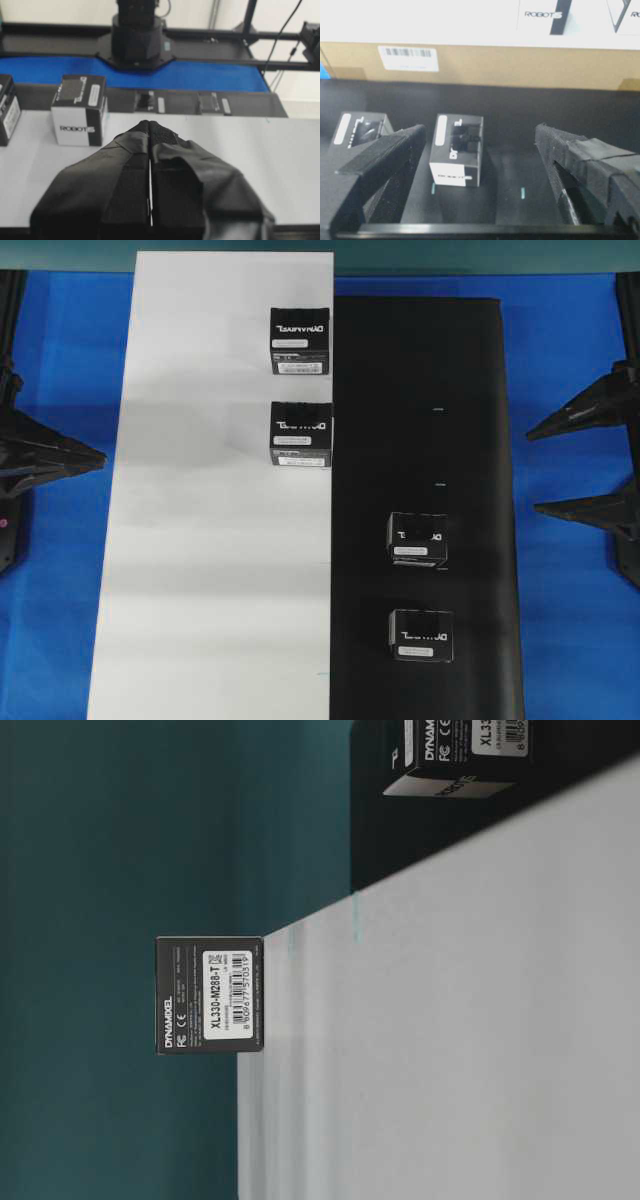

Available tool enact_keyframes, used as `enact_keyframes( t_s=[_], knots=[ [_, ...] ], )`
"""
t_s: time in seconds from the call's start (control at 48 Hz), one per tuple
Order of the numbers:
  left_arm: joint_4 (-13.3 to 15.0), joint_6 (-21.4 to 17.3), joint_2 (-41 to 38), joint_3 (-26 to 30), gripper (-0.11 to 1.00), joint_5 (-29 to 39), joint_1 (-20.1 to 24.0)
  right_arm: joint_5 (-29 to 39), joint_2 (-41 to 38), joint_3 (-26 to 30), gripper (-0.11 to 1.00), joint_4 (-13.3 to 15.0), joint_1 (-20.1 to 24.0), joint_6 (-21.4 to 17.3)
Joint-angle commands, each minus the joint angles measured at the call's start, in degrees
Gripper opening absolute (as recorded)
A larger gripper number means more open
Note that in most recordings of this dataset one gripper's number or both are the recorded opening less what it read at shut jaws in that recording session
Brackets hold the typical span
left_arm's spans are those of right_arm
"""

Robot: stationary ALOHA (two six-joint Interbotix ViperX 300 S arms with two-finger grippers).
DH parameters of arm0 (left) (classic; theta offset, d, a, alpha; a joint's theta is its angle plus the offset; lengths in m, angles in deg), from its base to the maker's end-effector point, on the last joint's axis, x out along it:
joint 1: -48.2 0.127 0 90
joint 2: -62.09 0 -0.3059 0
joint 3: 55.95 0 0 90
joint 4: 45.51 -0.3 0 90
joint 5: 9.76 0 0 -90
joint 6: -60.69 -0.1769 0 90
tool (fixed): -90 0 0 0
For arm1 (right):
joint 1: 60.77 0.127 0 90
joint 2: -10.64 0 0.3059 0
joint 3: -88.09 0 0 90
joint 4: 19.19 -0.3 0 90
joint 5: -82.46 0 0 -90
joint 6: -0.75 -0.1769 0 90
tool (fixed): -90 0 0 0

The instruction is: Place the box from the black base onto the white base.

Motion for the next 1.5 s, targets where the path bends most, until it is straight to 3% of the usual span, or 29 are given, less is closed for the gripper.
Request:
enact_keyframes(
  t_s=[0.0,0.271,0.75,1.166,1.479],
  knots=[
    [-0.2,0.0,0.2,1.0,-0.05,-0.1,0.0,-1.2,-0.1,0.2,0.98,-0.2,0.1,-0.5],
    [-0.2,0.2,2.0,0.9,-0.05,3.8,-0.1,-2.3,0.0,-1.0,0.98,-0.2,0.2,-2.5],
    [-0.2,0.2,1.8,0.8,-0.05,1.9,-1.0,-2.0,2.6,-3.3,0.98,0.2,0.1,-2.3],
    [-0.2,0.1,0.7,0.5,-0.05,2.1,-1.8,-1.7,11.7,-8.2,0.98,-0.1,-0.2,-2.7],
    [-0.2,0.1,-1.1,0.2,-0.05,1.9,-2.0,-1.1,15.7,-8.7,0.98,0.1,-0.4,-2.5]
  ],
)
